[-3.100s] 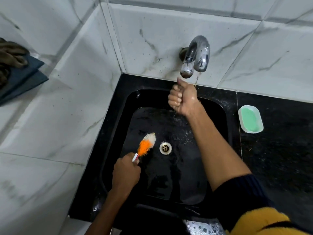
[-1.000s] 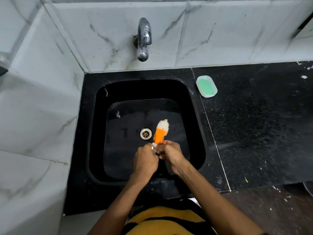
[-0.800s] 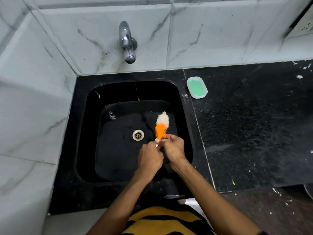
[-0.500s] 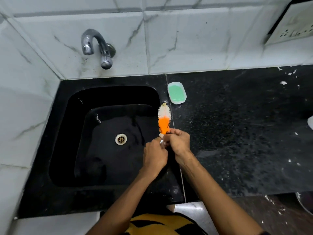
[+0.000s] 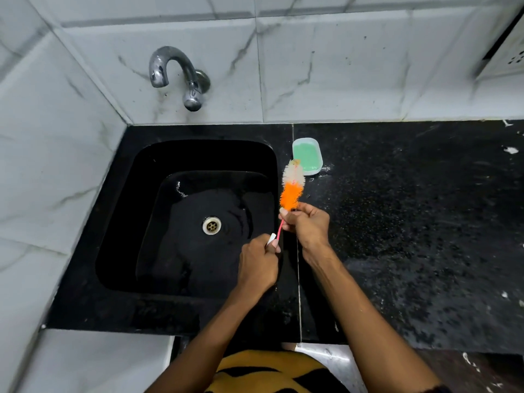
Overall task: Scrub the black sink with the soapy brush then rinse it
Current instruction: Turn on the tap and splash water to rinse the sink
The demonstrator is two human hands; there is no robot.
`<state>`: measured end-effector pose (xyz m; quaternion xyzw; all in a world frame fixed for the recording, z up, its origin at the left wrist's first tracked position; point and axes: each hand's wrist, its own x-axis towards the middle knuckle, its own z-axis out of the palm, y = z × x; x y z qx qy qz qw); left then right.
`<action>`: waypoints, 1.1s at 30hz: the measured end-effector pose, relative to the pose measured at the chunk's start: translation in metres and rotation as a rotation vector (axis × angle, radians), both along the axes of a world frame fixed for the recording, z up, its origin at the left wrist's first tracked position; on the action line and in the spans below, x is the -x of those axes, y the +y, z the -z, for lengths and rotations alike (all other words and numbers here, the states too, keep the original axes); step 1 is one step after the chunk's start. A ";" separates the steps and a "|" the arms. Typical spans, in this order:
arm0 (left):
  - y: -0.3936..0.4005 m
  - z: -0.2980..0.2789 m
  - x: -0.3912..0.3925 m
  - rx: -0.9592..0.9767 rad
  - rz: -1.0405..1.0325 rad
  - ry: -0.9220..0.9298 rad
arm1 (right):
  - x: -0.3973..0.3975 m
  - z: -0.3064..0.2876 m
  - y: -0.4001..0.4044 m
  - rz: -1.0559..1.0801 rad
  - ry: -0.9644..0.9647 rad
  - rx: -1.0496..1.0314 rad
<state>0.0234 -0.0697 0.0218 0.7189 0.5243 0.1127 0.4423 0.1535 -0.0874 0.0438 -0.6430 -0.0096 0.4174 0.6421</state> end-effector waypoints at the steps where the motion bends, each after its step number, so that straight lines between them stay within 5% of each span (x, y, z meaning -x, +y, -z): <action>1: 0.001 0.002 0.003 0.007 0.000 -0.002 | 0.000 -0.002 0.003 0.027 -0.010 -0.009; 14: 0.011 0.012 0.019 0.064 0.043 -0.058 | 0.020 0.001 0.011 0.162 -0.066 -0.018; 25: 0.009 -0.006 0.012 0.458 -0.087 -0.340 | 0.015 0.000 0.002 0.193 -0.003 -0.060; 33: 0.016 -0.006 0.008 0.473 0.048 -0.382 | 0.001 -0.003 -0.002 0.184 -0.085 -0.044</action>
